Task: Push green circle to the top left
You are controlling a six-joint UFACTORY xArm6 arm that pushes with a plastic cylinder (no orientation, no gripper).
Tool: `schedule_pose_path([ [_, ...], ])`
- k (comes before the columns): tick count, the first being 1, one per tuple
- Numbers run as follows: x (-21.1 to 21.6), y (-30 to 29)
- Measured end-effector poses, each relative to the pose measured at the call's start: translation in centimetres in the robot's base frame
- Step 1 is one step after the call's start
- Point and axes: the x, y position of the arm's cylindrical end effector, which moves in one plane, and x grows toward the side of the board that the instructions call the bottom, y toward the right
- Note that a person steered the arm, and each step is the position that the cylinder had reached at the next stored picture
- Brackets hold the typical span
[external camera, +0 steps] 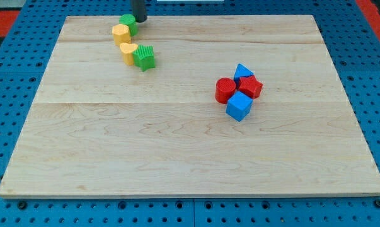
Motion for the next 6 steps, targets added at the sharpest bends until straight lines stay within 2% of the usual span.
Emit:
schedule_pose_path([
  [1,0.8,-0.3],
  [2,3.2,2.2],
  [3,4.4,1.0],
  [6,3.8,-4.4],
])
